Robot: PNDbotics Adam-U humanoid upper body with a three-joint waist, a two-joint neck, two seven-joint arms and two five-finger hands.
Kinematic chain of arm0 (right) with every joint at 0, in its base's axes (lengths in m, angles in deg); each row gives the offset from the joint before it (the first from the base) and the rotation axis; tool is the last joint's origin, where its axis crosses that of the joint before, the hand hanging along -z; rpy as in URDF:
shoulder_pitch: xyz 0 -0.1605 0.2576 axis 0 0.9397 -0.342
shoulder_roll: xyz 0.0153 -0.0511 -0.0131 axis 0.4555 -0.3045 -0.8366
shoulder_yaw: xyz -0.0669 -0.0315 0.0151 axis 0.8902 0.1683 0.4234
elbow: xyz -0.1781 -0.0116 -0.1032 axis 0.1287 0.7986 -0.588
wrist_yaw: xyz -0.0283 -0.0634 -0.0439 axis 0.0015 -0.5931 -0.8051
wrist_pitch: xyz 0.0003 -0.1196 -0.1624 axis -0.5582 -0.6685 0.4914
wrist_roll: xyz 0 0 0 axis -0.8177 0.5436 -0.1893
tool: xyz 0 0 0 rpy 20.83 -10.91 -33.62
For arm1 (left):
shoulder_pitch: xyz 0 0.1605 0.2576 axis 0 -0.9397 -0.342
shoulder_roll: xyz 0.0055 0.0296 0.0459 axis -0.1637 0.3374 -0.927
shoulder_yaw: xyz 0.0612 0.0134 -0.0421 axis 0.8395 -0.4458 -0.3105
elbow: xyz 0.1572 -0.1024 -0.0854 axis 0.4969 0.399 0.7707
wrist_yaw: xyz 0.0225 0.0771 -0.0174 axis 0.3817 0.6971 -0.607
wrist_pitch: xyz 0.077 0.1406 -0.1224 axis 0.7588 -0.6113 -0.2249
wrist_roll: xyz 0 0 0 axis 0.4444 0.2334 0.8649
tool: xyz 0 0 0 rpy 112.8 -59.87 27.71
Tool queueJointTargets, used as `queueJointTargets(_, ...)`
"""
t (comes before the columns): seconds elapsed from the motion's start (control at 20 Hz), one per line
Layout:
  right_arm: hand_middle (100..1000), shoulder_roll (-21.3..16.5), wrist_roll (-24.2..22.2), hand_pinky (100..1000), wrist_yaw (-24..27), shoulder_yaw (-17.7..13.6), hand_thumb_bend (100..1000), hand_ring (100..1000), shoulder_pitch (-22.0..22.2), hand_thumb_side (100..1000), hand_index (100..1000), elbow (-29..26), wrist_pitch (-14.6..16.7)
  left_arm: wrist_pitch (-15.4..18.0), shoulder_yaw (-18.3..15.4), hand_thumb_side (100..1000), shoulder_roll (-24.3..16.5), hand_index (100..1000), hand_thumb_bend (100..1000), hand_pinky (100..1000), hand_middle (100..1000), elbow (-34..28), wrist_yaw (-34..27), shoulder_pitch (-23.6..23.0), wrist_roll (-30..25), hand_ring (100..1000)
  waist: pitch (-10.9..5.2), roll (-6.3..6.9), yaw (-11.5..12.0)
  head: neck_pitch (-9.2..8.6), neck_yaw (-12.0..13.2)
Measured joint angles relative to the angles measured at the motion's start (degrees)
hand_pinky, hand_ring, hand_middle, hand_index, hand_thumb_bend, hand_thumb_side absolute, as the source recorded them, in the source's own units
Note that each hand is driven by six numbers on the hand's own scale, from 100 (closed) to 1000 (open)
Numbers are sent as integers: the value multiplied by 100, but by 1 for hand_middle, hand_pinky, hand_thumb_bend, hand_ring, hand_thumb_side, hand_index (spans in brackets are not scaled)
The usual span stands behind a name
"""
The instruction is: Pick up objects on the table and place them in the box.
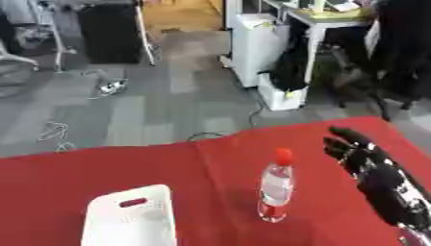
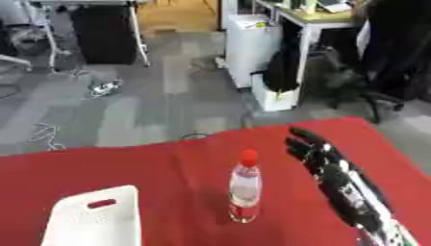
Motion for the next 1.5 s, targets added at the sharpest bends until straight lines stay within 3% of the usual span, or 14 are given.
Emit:
queueJointTargets(0.05,982,32,-19,1000,-36,1,434,939,3,757,1000,4,-20,0,-11,1000,-15,822,154,963,1000,-53,-1,4,23,1000,-18,15,-5,0,33)
queueJointTargets(0.35,976,222,-106,1000,-136,2,429,913,93,761,999,71,-163,89,-155,1000,-125,848,202,946,1000,-577,-21,117,238,1000,-113,60,-14,1,154)
queueJointTargets(0.4,978,255,-122,1000,-153,2,426,916,91,731,1000,82,-187,113,-182,1000,-146,855,245,944,1000,-686,-34,132,290,1000,-128,64,-13,1,155)
queueJointTargets(0.5,978,306,-148,1000,-219,1,431,916,88,761,1000,112,-225,171,-235,1000,-192,855,212,944,1000,-892,-73,165,396,1000,-144,67,-12,1,155)
queueJointTargets(0.9,996,403,-302,997,-727,11,487,921,74,756,1000,240,-119,529,-411,982,-310,865,245,953,1000,-1145,-135,309,750,1000,-166,69,-15,1,154)
queueJointTargets(1.2,1000,319,-495,955,-799,85,520,915,-200,740,1000,528,70,590,-413,977,-310,861,252,947,1000,-1148,-154,318,744,1000,-165,69,26,1,115)
queueJointTargets(1.5,1000,87,-962,967,-438,151,558,934,-676,717,1000,1063,256,675,-382,982,-310,851,254,940,1000,-1150,-226,332,682,1000,-113,83,129,3,-1)
